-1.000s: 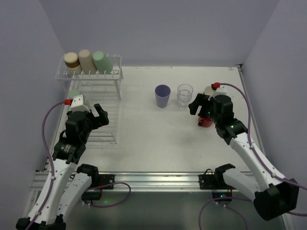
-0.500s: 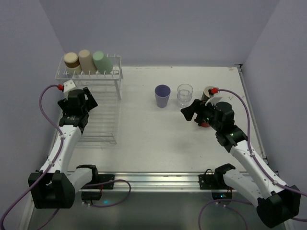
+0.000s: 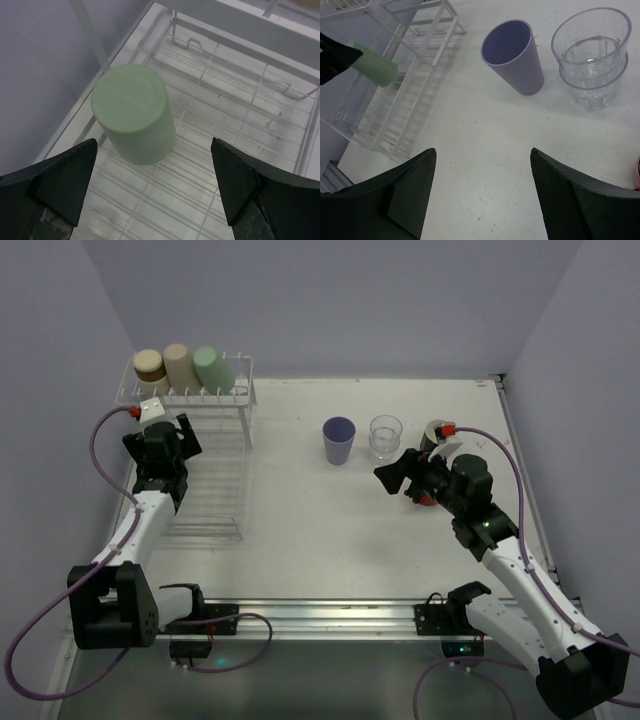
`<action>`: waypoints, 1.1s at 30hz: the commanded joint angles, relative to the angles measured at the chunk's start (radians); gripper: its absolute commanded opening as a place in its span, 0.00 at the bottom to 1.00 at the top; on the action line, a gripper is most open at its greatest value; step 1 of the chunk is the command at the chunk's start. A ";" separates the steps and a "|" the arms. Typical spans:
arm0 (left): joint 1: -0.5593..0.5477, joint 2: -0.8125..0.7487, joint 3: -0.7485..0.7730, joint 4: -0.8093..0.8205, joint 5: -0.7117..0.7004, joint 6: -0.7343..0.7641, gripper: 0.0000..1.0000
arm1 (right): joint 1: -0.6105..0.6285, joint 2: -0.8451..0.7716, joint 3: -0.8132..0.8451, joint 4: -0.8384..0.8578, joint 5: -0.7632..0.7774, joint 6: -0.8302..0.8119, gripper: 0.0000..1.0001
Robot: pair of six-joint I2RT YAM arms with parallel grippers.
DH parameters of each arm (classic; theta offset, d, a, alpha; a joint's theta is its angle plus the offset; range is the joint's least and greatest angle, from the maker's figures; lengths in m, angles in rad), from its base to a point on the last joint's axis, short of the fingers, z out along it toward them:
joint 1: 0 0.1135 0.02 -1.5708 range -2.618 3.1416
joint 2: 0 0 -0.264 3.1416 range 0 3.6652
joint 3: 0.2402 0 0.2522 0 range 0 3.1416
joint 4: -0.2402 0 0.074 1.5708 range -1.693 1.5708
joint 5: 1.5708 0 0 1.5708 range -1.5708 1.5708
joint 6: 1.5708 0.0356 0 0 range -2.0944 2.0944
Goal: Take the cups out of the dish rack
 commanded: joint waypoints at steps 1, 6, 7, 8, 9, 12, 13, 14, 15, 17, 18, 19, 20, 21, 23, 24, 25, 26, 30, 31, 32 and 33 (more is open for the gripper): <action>0.018 0.026 0.036 0.107 -0.042 0.083 1.00 | 0.006 -0.023 -0.005 0.034 -0.028 0.002 0.78; 0.029 0.051 0.038 0.136 -0.062 0.117 1.00 | 0.012 -0.008 -0.004 0.040 -0.034 0.002 0.78; 0.030 0.057 0.038 0.150 -0.064 0.123 1.00 | 0.014 -0.007 -0.002 0.039 -0.034 0.002 0.78; 0.036 0.063 0.038 0.156 -0.065 0.126 1.00 | 0.017 -0.005 -0.002 0.040 -0.034 0.001 0.78; 0.040 0.077 0.038 0.163 -0.064 0.135 1.00 | 0.018 -0.003 -0.002 0.039 -0.034 0.001 0.78; 0.059 0.112 0.038 0.190 -0.036 0.150 1.00 | 0.024 -0.010 0.002 0.031 -0.039 -0.002 0.78; 0.064 0.120 0.038 0.196 -0.029 0.155 1.00 | 0.026 -0.013 0.002 0.031 -0.040 -0.002 0.78; 0.067 0.129 0.036 0.204 -0.021 0.157 1.00 | 0.029 -0.016 0.001 0.033 -0.042 -0.002 0.78; 0.069 0.140 0.035 0.210 -0.018 0.157 0.99 | 0.031 -0.017 0.001 0.036 -0.043 -0.002 0.78; 0.070 0.143 0.025 0.238 -0.006 0.158 0.96 | 0.035 -0.016 0.001 0.037 -0.046 -0.002 0.78; 0.069 0.146 0.022 0.244 -0.005 0.155 0.95 | 0.037 -0.014 0.001 0.039 -0.048 -0.001 0.78; 0.070 0.148 0.022 0.255 -0.005 0.153 0.94 | 0.038 -0.007 0.001 0.042 -0.052 -0.001 0.78; 0.070 0.148 0.021 0.261 -0.001 0.153 0.93 | 0.044 -0.003 0.002 0.042 -0.054 -0.001 0.78; 0.070 0.151 0.024 0.265 0.001 0.157 0.92 | 0.046 0.001 0.002 0.043 -0.055 -0.001 0.78; 0.070 0.155 0.016 0.282 -0.004 0.160 0.91 | 0.052 0.009 0.005 0.042 -0.065 -0.001 0.78; 0.070 0.160 0.013 0.293 -0.007 0.167 0.91 | 0.052 0.010 0.007 0.042 -0.069 -0.001 0.78; 0.070 0.164 0.012 0.307 -0.010 0.172 0.92 | 0.054 0.009 0.007 0.042 -0.069 -0.001 0.78; 0.070 0.174 0.015 0.307 -0.010 0.175 0.92 | 0.057 0.007 0.007 0.043 -0.069 -0.001 0.78; 0.070 0.175 0.015 0.304 0.010 0.170 0.82 | 0.061 0.003 0.007 0.045 -0.069 -0.001 0.78; 0.070 0.172 0.012 0.301 0.013 0.167 0.75 | 0.061 0.003 0.007 0.047 -0.069 -0.001 0.78; 0.070 0.160 0.008 0.298 0.014 0.164 0.70 | 0.063 0.003 0.007 0.047 -0.069 -0.001 0.78; 0.069 0.149 0.007 0.292 0.016 0.152 0.65 | 0.063 0.003 0.007 0.045 -0.069 -0.001 0.78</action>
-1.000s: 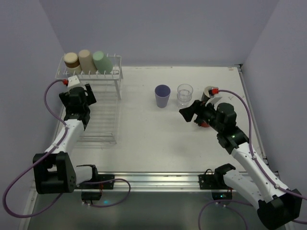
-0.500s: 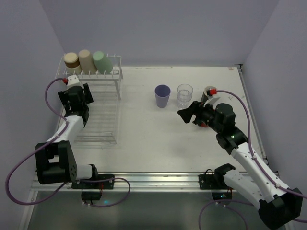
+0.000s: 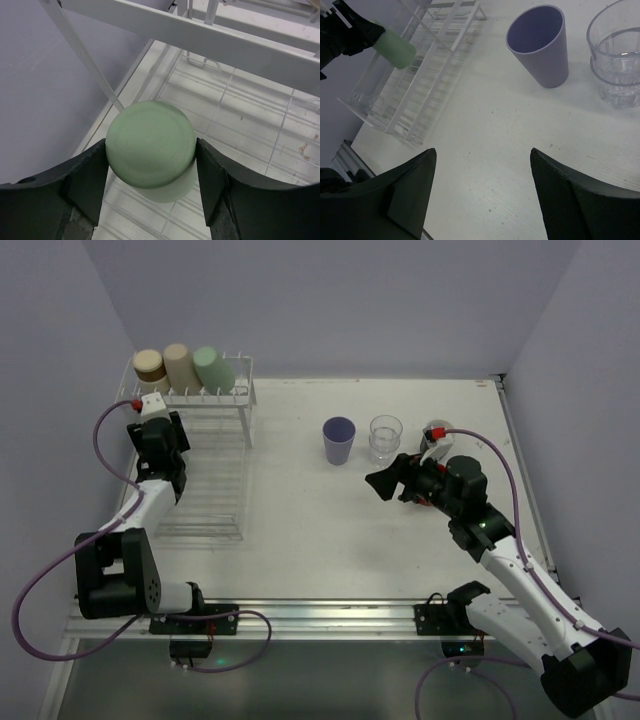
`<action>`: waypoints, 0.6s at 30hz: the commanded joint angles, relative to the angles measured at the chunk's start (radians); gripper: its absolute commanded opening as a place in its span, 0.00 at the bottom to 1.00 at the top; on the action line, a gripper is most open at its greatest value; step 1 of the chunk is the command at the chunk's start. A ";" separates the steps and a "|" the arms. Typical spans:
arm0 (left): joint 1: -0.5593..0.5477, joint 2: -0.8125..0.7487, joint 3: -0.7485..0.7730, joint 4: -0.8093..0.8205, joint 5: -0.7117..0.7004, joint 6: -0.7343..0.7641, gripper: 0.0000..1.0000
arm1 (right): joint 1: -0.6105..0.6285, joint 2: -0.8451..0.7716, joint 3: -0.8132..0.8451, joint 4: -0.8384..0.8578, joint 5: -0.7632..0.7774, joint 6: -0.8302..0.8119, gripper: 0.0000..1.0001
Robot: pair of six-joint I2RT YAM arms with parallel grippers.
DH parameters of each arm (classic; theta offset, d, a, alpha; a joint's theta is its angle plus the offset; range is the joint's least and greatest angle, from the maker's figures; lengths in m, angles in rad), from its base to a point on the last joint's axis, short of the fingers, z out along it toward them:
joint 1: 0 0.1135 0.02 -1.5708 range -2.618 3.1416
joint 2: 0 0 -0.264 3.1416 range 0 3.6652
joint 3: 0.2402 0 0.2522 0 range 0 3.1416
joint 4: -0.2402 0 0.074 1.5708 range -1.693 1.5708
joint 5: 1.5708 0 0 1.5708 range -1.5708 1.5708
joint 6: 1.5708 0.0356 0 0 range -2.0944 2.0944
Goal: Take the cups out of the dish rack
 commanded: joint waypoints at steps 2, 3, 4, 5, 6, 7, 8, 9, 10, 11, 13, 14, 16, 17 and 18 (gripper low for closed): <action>0.007 -0.064 -0.018 0.048 0.001 -0.014 0.54 | 0.007 -0.007 0.008 0.039 -0.025 -0.002 0.78; 0.007 -0.081 -0.025 0.042 -0.001 -0.028 0.50 | 0.006 -0.010 0.008 0.038 -0.024 -0.002 0.78; 0.007 -0.097 -0.039 0.019 -0.002 -0.040 0.42 | 0.007 -0.019 0.007 0.038 -0.024 -0.002 0.78; 0.004 -0.139 -0.047 0.004 -0.002 -0.068 0.39 | 0.007 -0.024 0.007 0.039 -0.022 -0.002 0.78; 0.004 -0.162 -0.051 -0.012 0.005 -0.083 0.36 | 0.009 -0.035 0.002 0.042 -0.021 -0.002 0.78; 0.001 -0.185 -0.057 -0.044 0.014 -0.099 0.33 | 0.009 -0.038 -0.004 0.048 -0.021 -0.001 0.78; -0.005 -0.235 -0.064 -0.065 0.028 -0.116 0.31 | 0.007 -0.041 -0.007 0.055 -0.021 0.001 0.78; -0.010 -0.263 -0.064 -0.085 0.037 -0.148 0.29 | 0.009 -0.043 -0.007 0.053 -0.022 0.001 0.78; -0.022 -0.288 -0.062 -0.129 0.050 -0.163 0.25 | 0.009 -0.043 -0.005 0.052 -0.025 0.001 0.78; -0.028 -0.341 -0.061 -0.151 0.086 -0.192 0.23 | 0.011 -0.041 -0.005 0.053 -0.027 0.002 0.78; -0.042 -0.393 -0.064 -0.208 0.123 -0.223 0.18 | 0.012 -0.041 -0.005 0.053 -0.030 0.005 0.78; -0.045 -0.448 -0.067 -0.226 0.152 -0.253 0.16 | 0.017 -0.039 -0.005 0.058 -0.033 0.007 0.78; -0.047 -0.501 -0.087 -0.263 0.189 -0.278 0.13 | 0.021 -0.035 -0.004 0.061 -0.036 0.012 0.78; -0.047 -0.553 -0.094 -0.268 0.223 -0.303 0.11 | 0.029 -0.032 -0.004 0.065 -0.038 0.013 0.78; -0.045 -0.578 -0.105 -0.321 0.240 -0.315 0.08 | 0.035 -0.030 -0.004 0.070 -0.039 0.016 0.78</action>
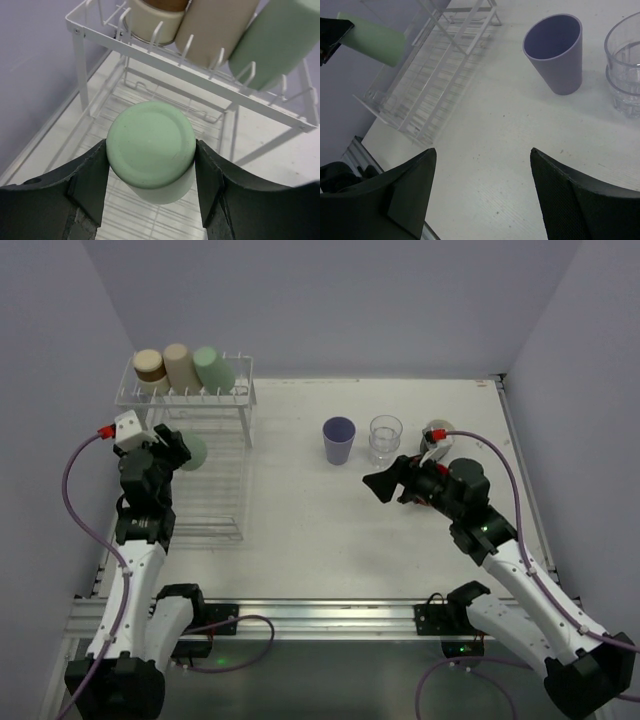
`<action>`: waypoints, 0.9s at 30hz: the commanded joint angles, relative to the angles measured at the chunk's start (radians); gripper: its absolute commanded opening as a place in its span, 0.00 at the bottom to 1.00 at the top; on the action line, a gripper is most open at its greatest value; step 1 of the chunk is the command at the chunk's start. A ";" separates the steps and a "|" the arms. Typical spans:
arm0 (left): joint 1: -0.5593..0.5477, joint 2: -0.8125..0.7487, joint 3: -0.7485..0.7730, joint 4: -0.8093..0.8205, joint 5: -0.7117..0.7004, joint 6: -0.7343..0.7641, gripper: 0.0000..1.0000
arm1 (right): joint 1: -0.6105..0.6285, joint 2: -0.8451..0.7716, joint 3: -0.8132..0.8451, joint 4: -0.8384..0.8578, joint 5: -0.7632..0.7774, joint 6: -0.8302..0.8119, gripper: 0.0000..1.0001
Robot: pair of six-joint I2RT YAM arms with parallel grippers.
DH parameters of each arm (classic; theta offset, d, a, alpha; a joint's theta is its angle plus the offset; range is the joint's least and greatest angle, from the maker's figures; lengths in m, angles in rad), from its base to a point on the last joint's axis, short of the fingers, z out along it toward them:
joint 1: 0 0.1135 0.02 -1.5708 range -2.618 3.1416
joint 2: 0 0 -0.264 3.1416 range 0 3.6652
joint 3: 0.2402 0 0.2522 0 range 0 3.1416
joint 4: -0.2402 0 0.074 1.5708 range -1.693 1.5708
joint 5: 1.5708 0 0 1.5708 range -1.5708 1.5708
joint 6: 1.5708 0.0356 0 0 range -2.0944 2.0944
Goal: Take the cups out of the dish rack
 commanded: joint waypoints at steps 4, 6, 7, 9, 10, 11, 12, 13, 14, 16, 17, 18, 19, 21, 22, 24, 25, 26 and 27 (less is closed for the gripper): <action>-0.005 -0.193 -0.051 -0.124 0.286 -0.143 0.07 | 0.050 0.025 0.005 0.096 -0.061 0.057 0.78; -0.005 -0.265 -0.057 -0.125 0.368 -0.186 0.06 | 0.091 0.048 0.002 0.149 -0.074 0.094 0.78; -0.005 -0.286 -0.064 -0.124 0.443 -0.209 0.06 | 0.120 0.057 -0.002 0.181 -0.075 0.151 0.78; -0.005 -0.337 -0.074 -0.113 0.526 -0.280 0.06 | 0.154 0.086 -0.034 0.310 -0.089 0.252 0.78; -0.006 -0.352 -0.080 -0.102 0.602 -0.307 0.06 | 0.194 0.099 -0.045 0.367 -0.089 0.284 0.78; -0.008 -0.377 -0.087 -0.092 0.632 -0.364 0.06 | 0.212 0.114 -0.062 0.471 -0.089 0.315 0.79; -0.012 -0.386 -0.097 -0.060 0.661 -0.390 0.06 | 0.232 0.152 -0.064 0.514 -0.086 0.343 0.80; -0.029 -0.394 -0.109 -0.017 0.704 -0.422 0.05 | 0.269 0.175 -0.062 0.554 -0.083 0.382 0.81; -0.037 -0.407 -0.138 0.012 0.721 -0.485 0.05 | 0.284 0.200 -0.050 0.620 -0.080 0.398 0.83; -0.052 -0.423 -0.179 0.129 0.785 -0.563 0.04 | 0.330 0.269 -0.033 0.671 -0.056 0.432 0.90; -0.054 -0.424 -0.228 0.181 0.802 -0.650 0.03 | 0.343 0.290 -0.015 0.710 -0.045 0.438 0.91; -0.060 -0.423 -0.248 0.269 0.825 -0.688 0.02 | 0.361 0.330 -0.004 0.726 -0.035 0.450 0.93; -0.084 -0.423 -0.265 0.305 0.833 -0.723 0.02 | 0.369 0.350 0.007 0.743 -0.032 0.453 0.94; -0.100 -0.420 -0.279 0.345 0.839 -0.761 0.02 | 0.378 0.387 0.039 0.781 -0.032 0.464 0.94; -0.104 -0.417 -0.279 0.347 0.844 -0.763 0.02 | 0.384 0.419 0.047 0.797 -0.038 0.476 0.93; -0.117 -0.414 -0.279 0.365 0.851 -0.766 0.02 | 0.389 0.447 0.071 0.827 -0.046 0.487 0.93; -0.123 -0.412 -0.284 0.375 0.859 -0.780 0.02 | 0.390 0.461 0.079 0.837 -0.049 0.499 0.92; -0.126 -0.412 -0.291 0.390 0.864 -0.788 0.02 | 0.392 0.484 0.091 0.869 -0.060 0.504 0.89; -0.134 -0.414 -0.305 0.411 0.864 -0.791 0.02 | 0.395 0.494 0.099 0.881 -0.064 0.518 0.88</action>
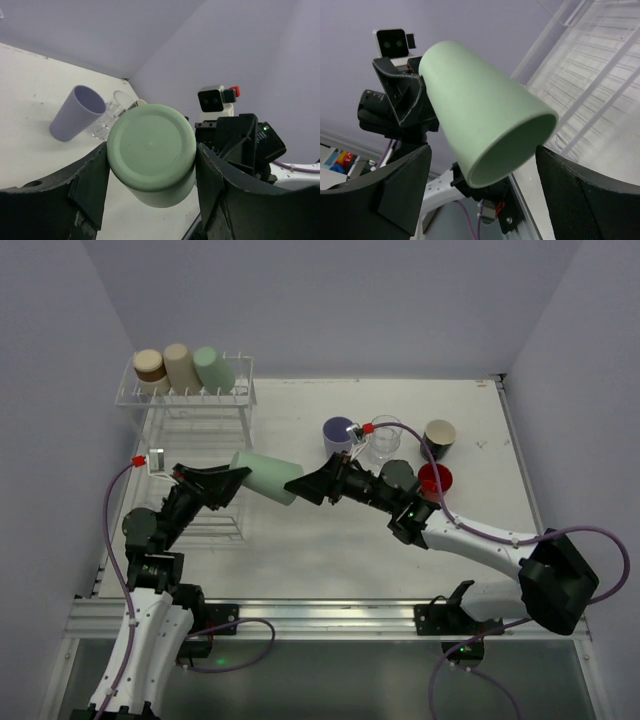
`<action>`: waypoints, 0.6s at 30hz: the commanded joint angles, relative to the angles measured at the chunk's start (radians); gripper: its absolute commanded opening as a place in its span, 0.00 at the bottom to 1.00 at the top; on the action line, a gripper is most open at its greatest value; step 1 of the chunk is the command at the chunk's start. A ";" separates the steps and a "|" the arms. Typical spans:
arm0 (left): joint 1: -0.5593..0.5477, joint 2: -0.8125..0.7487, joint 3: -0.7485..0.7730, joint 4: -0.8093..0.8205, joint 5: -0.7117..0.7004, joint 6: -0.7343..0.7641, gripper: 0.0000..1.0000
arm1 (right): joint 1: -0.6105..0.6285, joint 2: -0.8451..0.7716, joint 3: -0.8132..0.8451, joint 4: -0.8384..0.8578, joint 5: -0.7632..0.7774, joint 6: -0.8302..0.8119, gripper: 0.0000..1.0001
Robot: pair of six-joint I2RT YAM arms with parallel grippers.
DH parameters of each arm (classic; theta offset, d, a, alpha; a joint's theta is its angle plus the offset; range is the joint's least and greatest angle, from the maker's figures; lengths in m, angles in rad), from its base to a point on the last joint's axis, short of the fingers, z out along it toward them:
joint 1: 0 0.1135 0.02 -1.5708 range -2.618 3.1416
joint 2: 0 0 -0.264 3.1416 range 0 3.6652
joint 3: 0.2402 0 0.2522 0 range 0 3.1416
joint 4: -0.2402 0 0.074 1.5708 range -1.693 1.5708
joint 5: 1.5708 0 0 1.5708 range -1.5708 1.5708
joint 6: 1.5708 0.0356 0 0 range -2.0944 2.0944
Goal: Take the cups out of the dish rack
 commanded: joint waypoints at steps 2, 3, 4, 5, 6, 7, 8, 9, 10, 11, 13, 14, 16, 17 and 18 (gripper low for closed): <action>-0.026 -0.018 -0.031 0.160 0.061 -0.094 0.02 | 0.012 0.054 0.082 0.204 0.009 0.065 0.82; -0.029 -0.020 -0.045 0.172 0.063 -0.094 0.04 | 0.012 0.064 0.086 0.224 0.010 0.088 0.80; -0.030 -0.020 -0.048 0.171 0.071 -0.086 0.06 | 0.012 0.075 0.091 0.247 0.010 0.097 0.78; -0.032 -0.020 -0.054 0.168 0.075 -0.083 0.14 | 0.012 0.092 0.102 0.279 0.017 0.105 0.69; -0.033 -0.018 -0.059 0.163 0.080 -0.074 0.20 | 0.012 0.100 0.108 0.290 0.019 0.113 0.62; -0.033 -0.015 -0.058 0.151 0.090 -0.039 0.27 | 0.012 0.106 0.122 0.301 0.023 0.113 0.57; -0.033 -0.015 -0.053 0.127 0.091 -0.013 0.33 | 0.012 0.109 0.129 0.295 0.026 0.108 0.48; -0.033 -0.014 -0.041 0.067 0.089 0.016 0.50 | 0.012 0.107 0.137 0.283 0.039 0.087 0.26; -0.033 -0.007 -0.004 0.035 0.087 0.088 0.60 | 0.010 0.104 0.155 0.225 0.048 0.065 0.19; -0.033 -0.001 0.027 -0.049 0.089 0.134 0.74 | 0.010 0.097 0.168 0.173 0.059 0.039 0.13; -0.033 0.034 0.117 -0.172 0.057 0.302 0.88 | 0.010 0.072 0.200 0.046 0.116 -0.062 0.04; -0.033 0.048 0.213 -0.236 0.046 0.355 0.93 | 0.008 0.065 0.226 -0.064 0.143 -0.096 0.02; -0.033 0.081 0.286 -0.390 0.000 0.481 1.00 | -0.007 0.043 0.267 -0.200 0.224 -0.211 0.00; -0.033 0.083 0.309 -0.427 -0.021 0.515 1.00 | -0.014 0.042 0.331 -0.357 0.247 -0.252 0.00; -0.033 0.082 0.326 -0.484 -0.044 0.543 1.00 | -0.036 0.046 0.380 -0.445 0.266 -0.354 0.00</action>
